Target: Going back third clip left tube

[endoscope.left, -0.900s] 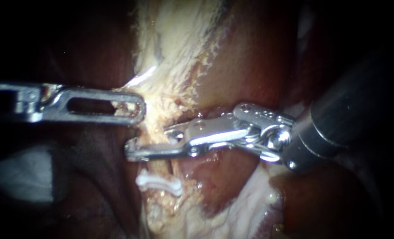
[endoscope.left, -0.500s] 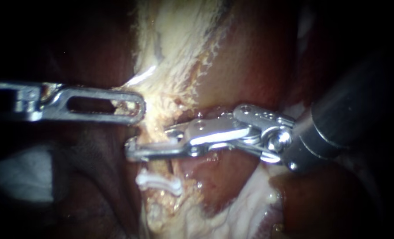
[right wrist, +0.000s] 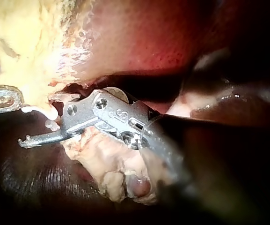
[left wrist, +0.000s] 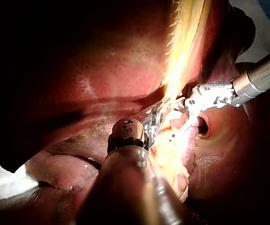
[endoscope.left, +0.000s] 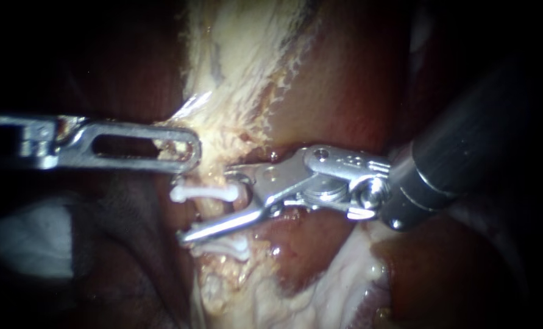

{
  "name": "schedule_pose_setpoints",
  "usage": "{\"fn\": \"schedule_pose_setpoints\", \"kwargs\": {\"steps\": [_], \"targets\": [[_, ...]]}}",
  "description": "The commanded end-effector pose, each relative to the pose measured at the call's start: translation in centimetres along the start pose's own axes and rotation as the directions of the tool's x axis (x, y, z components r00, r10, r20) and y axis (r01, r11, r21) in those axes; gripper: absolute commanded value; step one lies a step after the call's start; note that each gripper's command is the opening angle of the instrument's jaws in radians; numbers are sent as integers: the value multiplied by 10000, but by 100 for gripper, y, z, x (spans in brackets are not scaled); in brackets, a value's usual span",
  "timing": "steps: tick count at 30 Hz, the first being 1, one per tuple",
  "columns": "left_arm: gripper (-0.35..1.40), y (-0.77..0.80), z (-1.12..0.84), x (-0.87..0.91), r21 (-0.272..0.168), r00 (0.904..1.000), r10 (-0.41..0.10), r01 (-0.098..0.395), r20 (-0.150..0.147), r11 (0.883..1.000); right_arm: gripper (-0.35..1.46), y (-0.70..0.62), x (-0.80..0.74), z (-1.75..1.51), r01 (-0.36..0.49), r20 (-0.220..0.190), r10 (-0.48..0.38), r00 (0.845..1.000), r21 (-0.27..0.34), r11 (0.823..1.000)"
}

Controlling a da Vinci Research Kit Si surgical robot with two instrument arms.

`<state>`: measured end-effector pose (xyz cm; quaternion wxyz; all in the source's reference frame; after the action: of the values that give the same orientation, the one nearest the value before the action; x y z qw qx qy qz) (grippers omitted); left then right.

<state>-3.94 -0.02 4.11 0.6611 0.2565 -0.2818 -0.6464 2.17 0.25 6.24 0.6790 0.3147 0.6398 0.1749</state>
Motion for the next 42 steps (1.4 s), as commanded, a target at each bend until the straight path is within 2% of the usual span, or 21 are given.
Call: {"fn": "schedule_pose_setpoints", "kwargs": {"steps": [1, 5, 12, 19, 25, 28, 33, 37, 42], "targets": [[-35, 0, 0, 0, -13, 10000, 0, 0, 0, 10000, 60, 1, -2, -3, -23, 0, 23, 10000, -22, 10000], [-35, -1, -1, 0, -13, 10000, 0, 0, 0, 10000, 60, 4, -6, -11, 102, 15, -101, 9999, -186, 9998], [-35, 0, -1, 0, -9, 10000, 4, -4, -5, 10000, 60, -4, -8, -25, 116, 31, -115, 9999, -96, 9999], [-35, 5, -1, -3, 12, 10000, 18, -18, -29, 10000, 60, -22, -13, -61, 149, 80, -148, 9999, -78, 9999], [-35, 8, -1, -4, 18, 10000, -35, 35, -36, 10000, 60, -44, -15, -113, 701, 296, -695, 9971, -196, 9973], [-35, 8, -1, -4, 19, 10000, -33, 34, -37, 10000, 60, -53, -10, -137, 1056, 525, -1041, 9932, -269, 9940], [-35, 9, 0, -4, 18, 10000, -31, 31, -34, 10000, 60, -66, 7, -175, 1655, 792, -1620, 9836, -399, 9854], [-35, 11, 2, -5, 17, 10000, -25, 25, -30, 10000, 60, -74, 18, -194, 2108, 882, -2064, 9745, -438, 9765], [-35, 15, 14, -2, -8, 10000, -3, 3, 22, 10000, 60, -82, 22, -206, 2372, 912, -2327, 9683, -411, 9706]]}}
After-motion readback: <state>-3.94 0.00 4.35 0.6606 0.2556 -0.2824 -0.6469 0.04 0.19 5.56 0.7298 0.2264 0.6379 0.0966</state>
